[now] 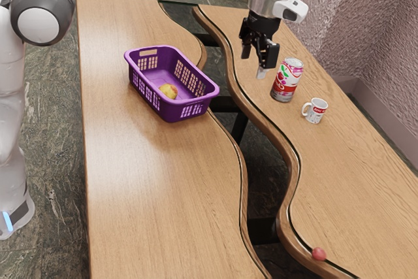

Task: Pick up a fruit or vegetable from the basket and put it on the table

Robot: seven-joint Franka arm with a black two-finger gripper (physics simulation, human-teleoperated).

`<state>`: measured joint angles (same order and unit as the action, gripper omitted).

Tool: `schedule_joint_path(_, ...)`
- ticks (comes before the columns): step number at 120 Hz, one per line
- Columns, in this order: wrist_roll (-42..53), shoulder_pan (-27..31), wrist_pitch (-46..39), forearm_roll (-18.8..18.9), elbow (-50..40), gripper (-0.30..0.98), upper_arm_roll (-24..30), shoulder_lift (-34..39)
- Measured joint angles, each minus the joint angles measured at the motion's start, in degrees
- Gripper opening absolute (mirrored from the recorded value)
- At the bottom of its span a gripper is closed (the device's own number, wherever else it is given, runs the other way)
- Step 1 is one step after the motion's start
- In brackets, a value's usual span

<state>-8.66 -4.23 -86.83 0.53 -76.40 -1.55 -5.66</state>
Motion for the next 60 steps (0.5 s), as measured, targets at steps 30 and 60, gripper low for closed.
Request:
schedule_joint_path(30,-0.1,2.25,0.4,0.19,1.76,0.68,-0.19,1.06)
schedule_joint_path(60,-0.02,25.99,1.29,0.16,2.14,0.69,-0.23,-1.92)
